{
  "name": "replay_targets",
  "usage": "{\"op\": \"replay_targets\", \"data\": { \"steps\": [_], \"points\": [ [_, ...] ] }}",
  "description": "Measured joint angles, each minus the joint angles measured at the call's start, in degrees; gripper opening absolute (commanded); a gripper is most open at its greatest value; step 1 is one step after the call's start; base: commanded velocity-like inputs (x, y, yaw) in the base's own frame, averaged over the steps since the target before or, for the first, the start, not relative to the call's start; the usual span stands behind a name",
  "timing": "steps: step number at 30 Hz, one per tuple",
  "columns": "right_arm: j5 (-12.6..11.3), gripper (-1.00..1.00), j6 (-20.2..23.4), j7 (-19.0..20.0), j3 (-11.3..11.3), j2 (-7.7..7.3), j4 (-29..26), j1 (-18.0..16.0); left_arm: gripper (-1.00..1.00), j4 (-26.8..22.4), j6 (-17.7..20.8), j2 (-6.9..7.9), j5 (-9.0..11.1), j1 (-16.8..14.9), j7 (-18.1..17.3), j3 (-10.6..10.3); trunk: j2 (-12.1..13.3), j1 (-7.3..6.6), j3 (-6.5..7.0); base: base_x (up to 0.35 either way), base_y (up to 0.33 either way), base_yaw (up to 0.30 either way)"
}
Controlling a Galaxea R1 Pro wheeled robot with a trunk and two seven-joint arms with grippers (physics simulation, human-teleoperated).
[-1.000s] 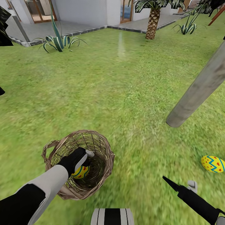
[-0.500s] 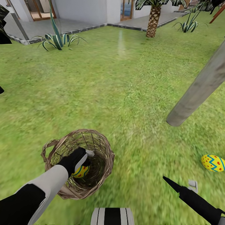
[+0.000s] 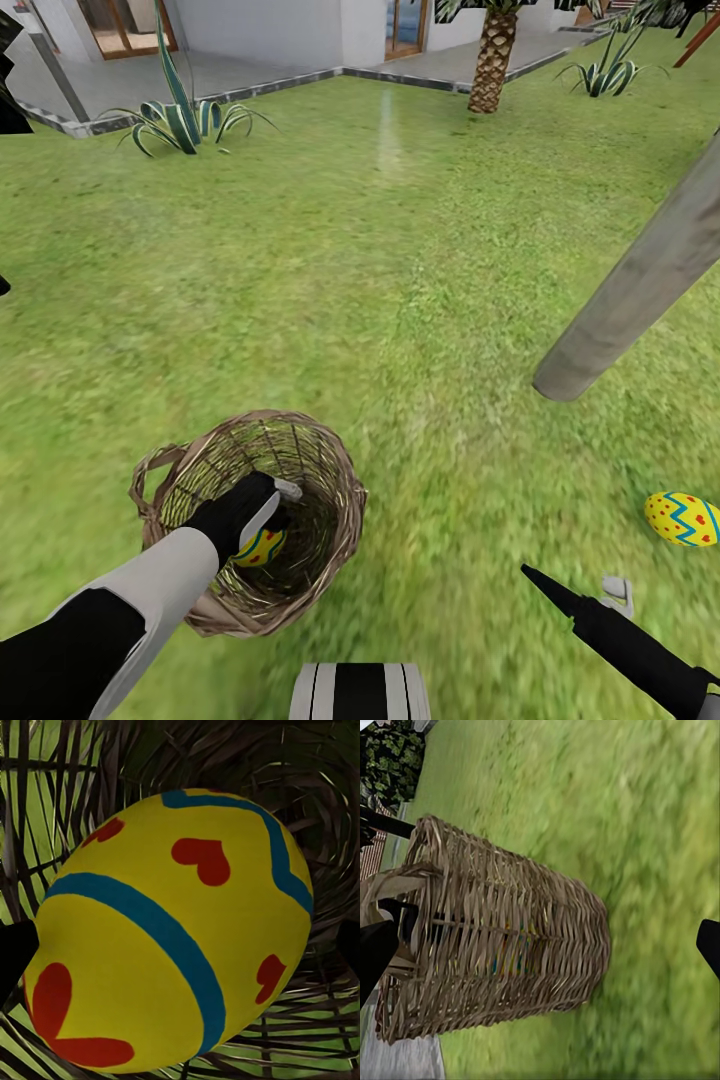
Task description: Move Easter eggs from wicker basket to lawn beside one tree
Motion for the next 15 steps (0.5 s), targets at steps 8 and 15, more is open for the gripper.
{"op": "replay_targets", "data": {
  "steps": [8,15],
  "points": [
    [0.08,1.0,0.07,-0.2,0.3,0.0,0.01,0.0,1.0,0.0,-0.13,0.0,-0.05,-0.01,0.09,0.0,0.0,0.0,0.0,0.0,0.0,0.0],
    [0.09,1.0,0.06,-0.37,0.37,0.01,0.07,0.0,1.0,0.08,-0.13,0.0,-0.11,-0.02,0.19,0.07,0.0,0.0,0.0,0.0,0.0,0.0]
  ]
}}
